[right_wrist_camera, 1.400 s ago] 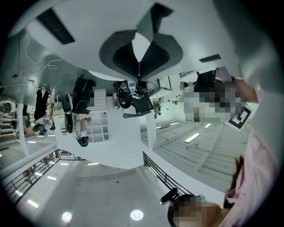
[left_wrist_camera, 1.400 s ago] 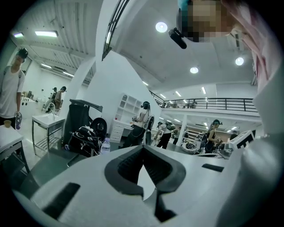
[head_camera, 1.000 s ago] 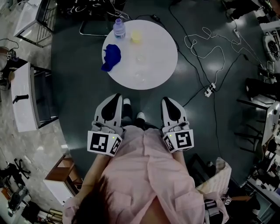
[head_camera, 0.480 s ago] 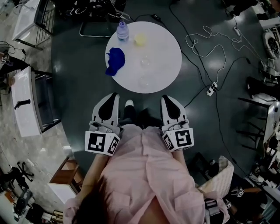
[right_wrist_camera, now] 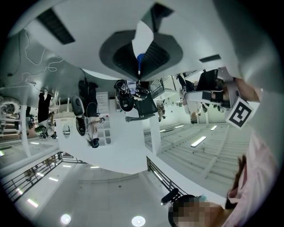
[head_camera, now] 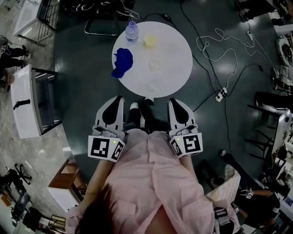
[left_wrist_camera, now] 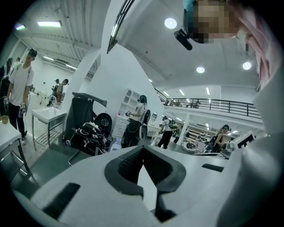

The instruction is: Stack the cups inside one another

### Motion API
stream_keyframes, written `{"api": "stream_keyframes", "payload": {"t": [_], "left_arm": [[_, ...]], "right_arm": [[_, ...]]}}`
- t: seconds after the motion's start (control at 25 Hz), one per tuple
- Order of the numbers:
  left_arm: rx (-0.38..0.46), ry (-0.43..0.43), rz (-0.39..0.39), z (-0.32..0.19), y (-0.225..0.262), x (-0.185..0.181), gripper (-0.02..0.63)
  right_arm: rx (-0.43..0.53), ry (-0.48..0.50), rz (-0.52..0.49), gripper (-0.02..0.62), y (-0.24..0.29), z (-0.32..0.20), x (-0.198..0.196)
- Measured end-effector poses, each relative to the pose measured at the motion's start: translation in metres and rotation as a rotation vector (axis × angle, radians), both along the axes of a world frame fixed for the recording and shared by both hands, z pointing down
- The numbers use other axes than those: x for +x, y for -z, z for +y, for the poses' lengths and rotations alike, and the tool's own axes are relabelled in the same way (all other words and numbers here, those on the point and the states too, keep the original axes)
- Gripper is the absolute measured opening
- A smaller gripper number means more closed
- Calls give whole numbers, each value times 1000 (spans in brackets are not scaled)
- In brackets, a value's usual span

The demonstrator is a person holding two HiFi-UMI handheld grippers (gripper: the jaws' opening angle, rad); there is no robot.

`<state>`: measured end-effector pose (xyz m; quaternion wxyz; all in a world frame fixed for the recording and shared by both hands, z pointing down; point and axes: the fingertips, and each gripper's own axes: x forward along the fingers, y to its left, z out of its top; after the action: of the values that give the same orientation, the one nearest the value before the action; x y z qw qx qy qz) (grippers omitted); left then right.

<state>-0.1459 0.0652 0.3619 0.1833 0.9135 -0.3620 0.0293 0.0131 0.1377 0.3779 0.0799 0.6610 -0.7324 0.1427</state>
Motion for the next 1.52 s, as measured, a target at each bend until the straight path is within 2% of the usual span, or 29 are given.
{"api": "stream_keyframes", "payload": {"t": [0.36, 0.64, 0.96, 1.2, 1.52], "left_arm": [[-3, 69, 3, -13, -1, 13, 14], [-1, 85, 6, -26, 4, 44, 15], [51, 110, -15, -41, 12, 75, 15], [96, 170, -13, -54, 21, 81, 15], [80, 156, -19, -61, 19, 81, 15]], "right_arm": [[0, 76, -2, 34, -3, -26, 15], [-7, 102, -12, 34, -4, -44, 43], [9, 128, -23, 34, -6, -58, 80], [7, 164, -50, 34, -11, -67, 93], [-13, 173, -78, 34, -14, -76, 89]]}}
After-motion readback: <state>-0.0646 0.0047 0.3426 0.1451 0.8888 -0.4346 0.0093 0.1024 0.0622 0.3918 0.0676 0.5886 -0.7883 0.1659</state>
